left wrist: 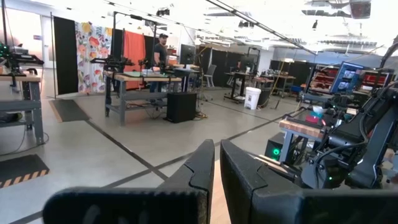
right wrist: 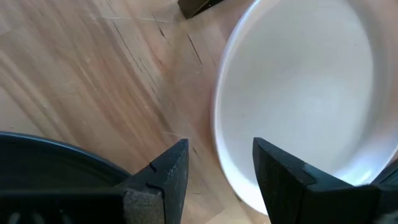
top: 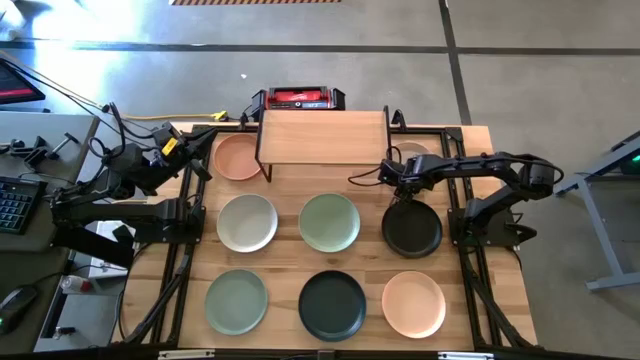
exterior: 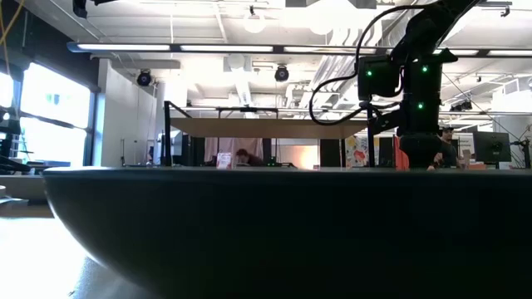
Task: Place and stack plates onto a shelf
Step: Put the light brown plate on the shelf
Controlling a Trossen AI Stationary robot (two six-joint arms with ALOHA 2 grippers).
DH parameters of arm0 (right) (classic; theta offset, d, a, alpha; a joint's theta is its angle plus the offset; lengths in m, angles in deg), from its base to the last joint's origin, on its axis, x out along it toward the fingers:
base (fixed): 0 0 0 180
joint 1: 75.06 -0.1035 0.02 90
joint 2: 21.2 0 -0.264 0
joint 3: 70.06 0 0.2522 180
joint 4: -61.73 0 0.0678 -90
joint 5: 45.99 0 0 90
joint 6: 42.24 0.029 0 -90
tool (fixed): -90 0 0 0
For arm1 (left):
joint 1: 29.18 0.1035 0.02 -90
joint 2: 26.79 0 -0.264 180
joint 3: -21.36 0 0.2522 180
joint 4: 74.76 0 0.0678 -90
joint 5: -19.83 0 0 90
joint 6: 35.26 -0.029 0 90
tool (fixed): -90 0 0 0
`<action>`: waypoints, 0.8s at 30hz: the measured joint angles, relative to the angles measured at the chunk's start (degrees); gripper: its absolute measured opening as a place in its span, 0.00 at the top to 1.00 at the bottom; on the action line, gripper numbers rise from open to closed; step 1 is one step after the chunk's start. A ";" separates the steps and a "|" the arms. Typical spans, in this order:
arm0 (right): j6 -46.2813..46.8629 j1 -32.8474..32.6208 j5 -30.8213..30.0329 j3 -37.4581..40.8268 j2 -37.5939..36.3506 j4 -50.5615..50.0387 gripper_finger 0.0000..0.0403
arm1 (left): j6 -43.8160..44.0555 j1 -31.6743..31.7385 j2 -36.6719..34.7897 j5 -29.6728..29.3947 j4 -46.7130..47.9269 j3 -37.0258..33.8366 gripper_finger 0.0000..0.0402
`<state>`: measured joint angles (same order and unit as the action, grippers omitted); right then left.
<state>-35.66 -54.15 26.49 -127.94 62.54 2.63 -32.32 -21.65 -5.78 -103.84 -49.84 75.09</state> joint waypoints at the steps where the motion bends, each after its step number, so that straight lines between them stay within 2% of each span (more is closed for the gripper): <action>1: 0.01 0.00 0.00 0.00 0.00 -0.02 0.61 | 0.02 -0.01 0.00 -0.02 0.19 -0.01 0.96; 11: -0.57 0.05 1.53 -0.02 -0.84 -2.15 0.61 | 2.45 0.00 -0.01 -0.02 0.75 0.00 0.96; 17: -0.47 0.02 2.22 -0.02 -4.69 -5.65 0.61 | 2.47 -0.01 -0.02 -0.04 4.44 0.00 0.96; 24: -2.80 0.77 5.99 -0.02 -8.16 -6.68 0.61 | 2.97 -0.01 0.00 -0.02 6.43 -0.01 0.96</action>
<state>-38.47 -53.38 32.48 -127.97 54.38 -4.05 -29.35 -21.66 -5.78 -103.86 -43.41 75.08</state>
